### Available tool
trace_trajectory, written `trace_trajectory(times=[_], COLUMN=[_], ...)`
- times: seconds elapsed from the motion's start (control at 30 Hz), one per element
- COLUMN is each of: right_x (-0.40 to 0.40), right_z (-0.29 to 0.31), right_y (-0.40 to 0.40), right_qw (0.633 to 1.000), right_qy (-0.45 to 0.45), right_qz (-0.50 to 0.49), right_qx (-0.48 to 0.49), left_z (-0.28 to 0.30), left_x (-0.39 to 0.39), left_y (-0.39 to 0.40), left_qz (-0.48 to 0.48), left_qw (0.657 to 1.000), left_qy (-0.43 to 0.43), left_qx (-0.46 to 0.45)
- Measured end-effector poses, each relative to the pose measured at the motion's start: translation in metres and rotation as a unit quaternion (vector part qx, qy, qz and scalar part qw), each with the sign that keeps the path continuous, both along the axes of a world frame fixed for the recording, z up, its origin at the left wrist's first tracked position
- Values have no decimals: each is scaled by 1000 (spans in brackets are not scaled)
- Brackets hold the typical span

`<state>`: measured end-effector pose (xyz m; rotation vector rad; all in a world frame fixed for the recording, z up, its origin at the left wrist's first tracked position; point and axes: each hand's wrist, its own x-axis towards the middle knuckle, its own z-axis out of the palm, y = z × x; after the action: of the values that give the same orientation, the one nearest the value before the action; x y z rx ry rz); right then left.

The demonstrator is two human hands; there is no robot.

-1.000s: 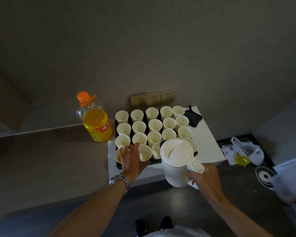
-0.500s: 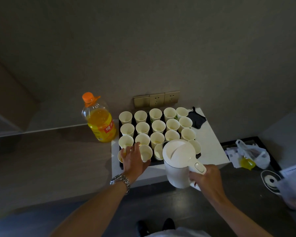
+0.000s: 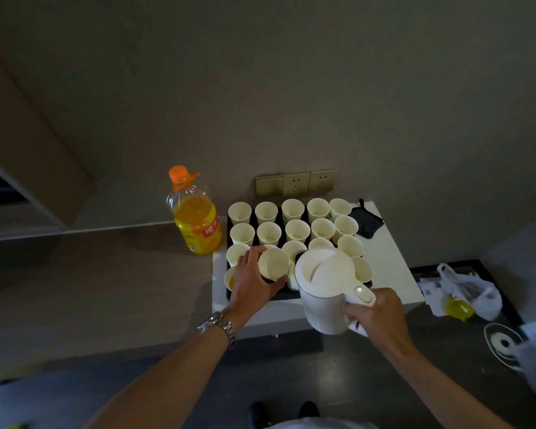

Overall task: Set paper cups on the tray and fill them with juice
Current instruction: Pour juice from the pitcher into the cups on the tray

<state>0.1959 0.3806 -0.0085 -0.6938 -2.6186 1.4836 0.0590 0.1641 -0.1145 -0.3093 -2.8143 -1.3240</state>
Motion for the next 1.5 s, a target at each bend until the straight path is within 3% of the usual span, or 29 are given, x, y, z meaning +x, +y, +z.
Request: trace_trajectory(times=[0.17, 0.33, 0.63, 1.17, 1.5], right_x=[-7, -20, -40, -61, -64], right_z=[12, 21, 40, 51, 53], right_y=[7, 17, 21, 20, 17], right_qw=[999, 994, 988, 955, 945], right_qy=[-4, -14, -45, -109, -122], right_qz=[34, 78, 116, 181, 189], right_qx=[5, 76, 89, 210, 237], left_z=[15, 18, 24, 20, 17], left_x=[7, 10, 17, 21, 23], left_y=[0, -2, -6, -7, -6], left_qz=[-35, -39, -34, -47, -44], left_qw=[998, 996, 992, 993, 994], left_qy=[7, 17, -29, 3, -3], left_qx=[52, 75, 115, 105, 99])
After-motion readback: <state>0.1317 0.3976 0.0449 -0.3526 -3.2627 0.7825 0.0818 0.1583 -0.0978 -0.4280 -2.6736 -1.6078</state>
